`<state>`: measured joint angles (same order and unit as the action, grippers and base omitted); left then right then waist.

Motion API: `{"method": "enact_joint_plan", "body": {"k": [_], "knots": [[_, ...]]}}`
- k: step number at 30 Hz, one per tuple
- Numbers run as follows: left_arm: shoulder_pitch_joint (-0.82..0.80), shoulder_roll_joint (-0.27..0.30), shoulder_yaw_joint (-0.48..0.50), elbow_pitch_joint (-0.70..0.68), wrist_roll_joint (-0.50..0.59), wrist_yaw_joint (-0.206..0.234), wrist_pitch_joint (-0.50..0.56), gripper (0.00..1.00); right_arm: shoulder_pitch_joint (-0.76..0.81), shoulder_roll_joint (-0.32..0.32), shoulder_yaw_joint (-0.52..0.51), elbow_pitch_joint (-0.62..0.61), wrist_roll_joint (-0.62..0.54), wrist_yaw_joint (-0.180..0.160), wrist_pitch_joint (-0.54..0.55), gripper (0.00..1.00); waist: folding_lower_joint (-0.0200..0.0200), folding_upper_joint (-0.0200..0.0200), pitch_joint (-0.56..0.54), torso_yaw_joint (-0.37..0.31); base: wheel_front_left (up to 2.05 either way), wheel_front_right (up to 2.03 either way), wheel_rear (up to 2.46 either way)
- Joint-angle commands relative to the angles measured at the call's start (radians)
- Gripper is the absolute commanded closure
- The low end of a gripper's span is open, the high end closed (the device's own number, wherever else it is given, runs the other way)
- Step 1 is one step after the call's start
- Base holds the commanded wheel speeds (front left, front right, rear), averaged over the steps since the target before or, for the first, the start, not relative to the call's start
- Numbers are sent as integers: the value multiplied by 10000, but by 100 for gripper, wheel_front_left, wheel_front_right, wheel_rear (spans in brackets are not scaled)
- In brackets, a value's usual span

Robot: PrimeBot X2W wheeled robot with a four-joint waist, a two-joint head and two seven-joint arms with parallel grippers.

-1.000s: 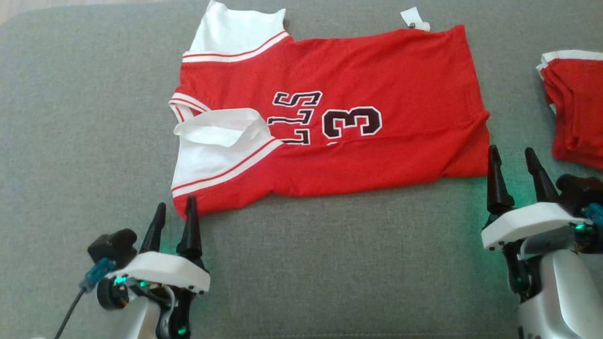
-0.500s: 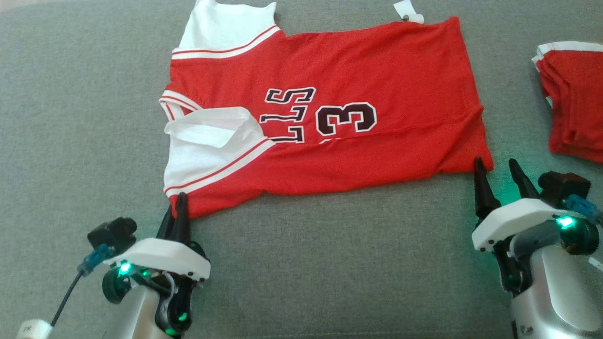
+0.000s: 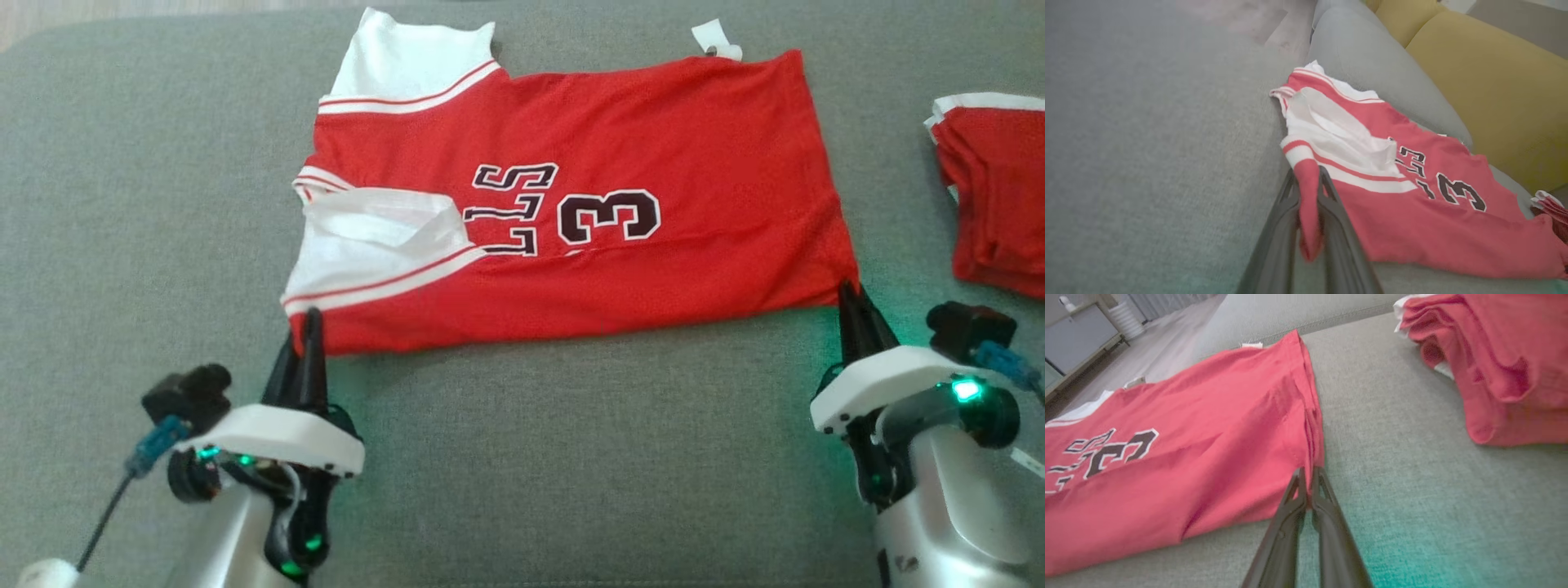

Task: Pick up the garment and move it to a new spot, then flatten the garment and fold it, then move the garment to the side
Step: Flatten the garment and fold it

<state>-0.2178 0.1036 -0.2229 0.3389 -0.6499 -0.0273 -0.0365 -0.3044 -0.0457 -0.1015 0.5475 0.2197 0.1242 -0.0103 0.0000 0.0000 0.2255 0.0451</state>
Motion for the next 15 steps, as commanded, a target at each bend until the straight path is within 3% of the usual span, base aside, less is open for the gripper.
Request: {"method": "enact_joint_plan", "body": {"k": [1, 10, 15], "knots": [[-87, 417, 354, -708, 138, 27, -71, 100, -370, -45, 222, -536, 258, 65, -149, 100, 0, 0, -90, -27, 0, 0, 0], [1016, 1181, 366, -3150, 263, 481, 927, 100, 863, -45, 145, -2391, 747, 65, 550, 100, 0, 0, -268, -116, 0, 0, 0], [2050, 1289, 363, -3676, 135, 810, 1341, 100, 1932, -45, 147, -3205, 913, 65, 942, 100, 0, 0, -154, -220, 0, 0, 0]]}}
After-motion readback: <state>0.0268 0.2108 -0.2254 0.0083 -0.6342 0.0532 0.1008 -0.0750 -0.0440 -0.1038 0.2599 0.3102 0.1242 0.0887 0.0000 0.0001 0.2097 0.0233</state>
